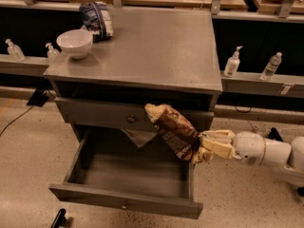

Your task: Place brown chip bag into middle drawer

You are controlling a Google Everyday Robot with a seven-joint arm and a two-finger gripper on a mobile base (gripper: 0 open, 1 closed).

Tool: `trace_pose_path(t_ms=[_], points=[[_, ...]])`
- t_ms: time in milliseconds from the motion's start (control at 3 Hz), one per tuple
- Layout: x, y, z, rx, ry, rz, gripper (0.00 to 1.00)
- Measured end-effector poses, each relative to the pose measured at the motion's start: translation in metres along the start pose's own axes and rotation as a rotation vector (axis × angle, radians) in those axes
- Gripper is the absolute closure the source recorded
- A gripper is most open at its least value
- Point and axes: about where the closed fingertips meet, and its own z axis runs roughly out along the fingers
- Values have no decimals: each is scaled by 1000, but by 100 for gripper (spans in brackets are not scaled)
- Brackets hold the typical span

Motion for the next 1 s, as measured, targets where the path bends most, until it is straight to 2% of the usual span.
trace_pose_path(t_ms=[333,667,1000], points=[[27,-4,7,-113,-39,74,100],[27,6,7,-167,-58,82,100],[66,8,31,-279,32,105,100]])
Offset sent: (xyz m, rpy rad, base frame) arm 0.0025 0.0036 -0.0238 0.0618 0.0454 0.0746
